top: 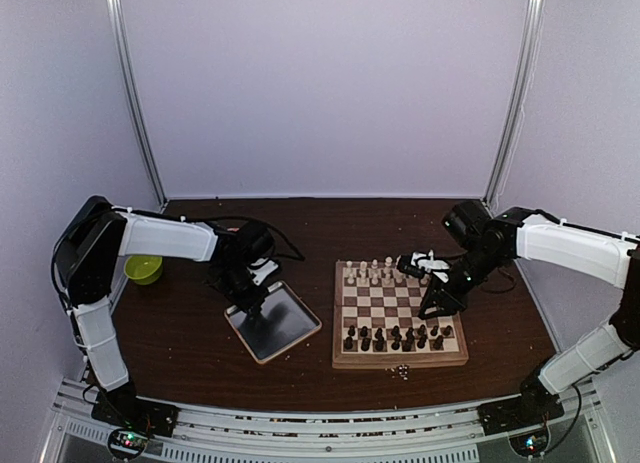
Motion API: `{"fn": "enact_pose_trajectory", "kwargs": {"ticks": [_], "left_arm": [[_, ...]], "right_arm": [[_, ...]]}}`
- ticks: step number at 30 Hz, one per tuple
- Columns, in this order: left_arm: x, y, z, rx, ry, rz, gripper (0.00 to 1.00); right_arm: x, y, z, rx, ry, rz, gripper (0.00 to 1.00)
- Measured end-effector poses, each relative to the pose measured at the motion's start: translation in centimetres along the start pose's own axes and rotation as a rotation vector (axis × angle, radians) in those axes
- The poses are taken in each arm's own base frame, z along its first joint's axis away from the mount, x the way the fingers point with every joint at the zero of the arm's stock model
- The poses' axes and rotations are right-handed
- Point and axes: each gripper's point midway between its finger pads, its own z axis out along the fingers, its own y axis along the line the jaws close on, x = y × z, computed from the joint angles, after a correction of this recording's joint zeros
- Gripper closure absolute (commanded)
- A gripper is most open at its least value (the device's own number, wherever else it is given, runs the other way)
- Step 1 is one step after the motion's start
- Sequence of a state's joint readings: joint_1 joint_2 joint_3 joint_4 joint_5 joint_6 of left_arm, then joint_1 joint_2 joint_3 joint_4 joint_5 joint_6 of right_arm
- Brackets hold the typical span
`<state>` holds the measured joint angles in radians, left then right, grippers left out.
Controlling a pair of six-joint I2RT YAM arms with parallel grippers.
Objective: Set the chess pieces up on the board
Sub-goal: Pick up the rook from the storage box, then pass from the left arm to the right
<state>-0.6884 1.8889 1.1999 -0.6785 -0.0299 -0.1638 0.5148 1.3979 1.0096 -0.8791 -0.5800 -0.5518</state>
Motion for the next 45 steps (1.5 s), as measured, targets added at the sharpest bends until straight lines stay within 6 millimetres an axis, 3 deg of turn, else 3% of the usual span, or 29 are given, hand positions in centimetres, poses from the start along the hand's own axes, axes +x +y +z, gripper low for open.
{"fn": "enact_pose_trajectory", "kwargs": {"ticks": [11, 17, 22, 28, 32, 38, 45], "left_arm": [[0.2, -0.4, -0.4, 0.023, -0.001, 0.01, 0.9], [0.0, -1.8, -1.3, 0.106, 0.004, 0.059, 0.9], [-2.9, -3.6, -3.9, 0.214, -0.084, 0.103, 0.9], [-5.6, -6.5, -7.2, 0.382, -0.183, 0.165, 0.9], [-6.5, -8.2, -9.3, 0.493, -0.218, 0.205, 0.89], [-7.3, -9.9, -11.5, 0.605, -0.254, 0.25, 0.89], [-6.5, -11.0, -11.1, 0.686, -0.213, 0.255, 0.89]], "right_arm": [[-0.1, 0.2, -0.1, -0.016, 0.005, -0.007, 0.68], [-3.0, 0.6, -1.8, 0.005, -0.041, -0.127, 0.67], [-6.8, 1.8, -2.1, 0.068, -0.062, -0.312, 0.66], [-12.6, 2.7, 0.7, 0.109, -0.08, -0.489, 0.63], [-15.4, 3.7, 3.3, 0.143, -0.082, -0.604, 0.6], [-18.1, 4.0, 6.8, 0.227, -0.057, -0.747, 0.57], [-19.9, 2.5, 8.6, 0.329, -0.049, -0.79, 0.56]]}}
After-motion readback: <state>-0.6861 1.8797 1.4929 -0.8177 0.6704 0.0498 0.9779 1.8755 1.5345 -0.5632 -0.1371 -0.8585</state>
